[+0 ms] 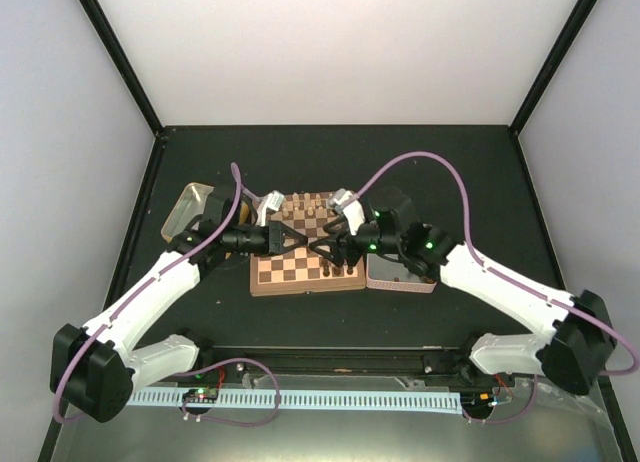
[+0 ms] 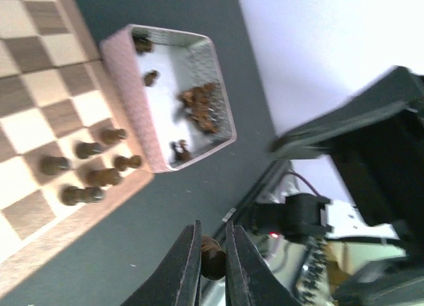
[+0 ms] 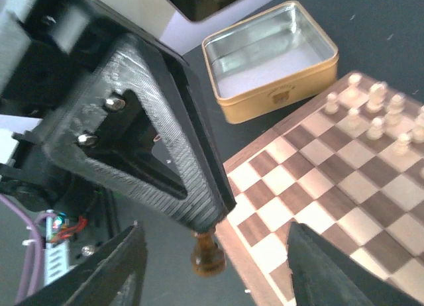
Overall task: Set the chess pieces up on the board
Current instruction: Place the chess piece on the chessboard.
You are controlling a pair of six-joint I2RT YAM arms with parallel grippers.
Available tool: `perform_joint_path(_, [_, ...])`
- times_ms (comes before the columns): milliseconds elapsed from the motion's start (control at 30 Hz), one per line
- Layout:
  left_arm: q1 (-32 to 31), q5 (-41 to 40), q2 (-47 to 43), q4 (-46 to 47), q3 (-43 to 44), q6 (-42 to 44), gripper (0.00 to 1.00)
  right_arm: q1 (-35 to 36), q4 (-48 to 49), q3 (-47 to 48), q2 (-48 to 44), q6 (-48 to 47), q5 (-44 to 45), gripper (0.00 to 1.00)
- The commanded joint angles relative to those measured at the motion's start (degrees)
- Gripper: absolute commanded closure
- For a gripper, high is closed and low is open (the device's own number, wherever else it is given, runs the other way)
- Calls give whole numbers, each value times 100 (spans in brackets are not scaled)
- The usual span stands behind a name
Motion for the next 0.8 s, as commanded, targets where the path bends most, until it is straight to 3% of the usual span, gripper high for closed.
perform_joint_path(0, [-39, -1200, -104, -549, 98, 724, 95, -61, 194, -501, -709, 545, 829, 32])
perform_joint_path(300, [-592, -3429, 109, -422, -26, 1460, 95, -133, -886, -1254, -1522, 2323, 2935, 31])
perform_joint_path(433, [-849, -3536, 492, -7, -160, 1649, 95, -139, -1277, -1482, -1840, 2813, 3309, 31])
perform_joint_path(767, [-1533, -4212, 1644, 1175, -500, 1706, 97, -153, -1456, -1520, -2013, 2715, 3664, 31])
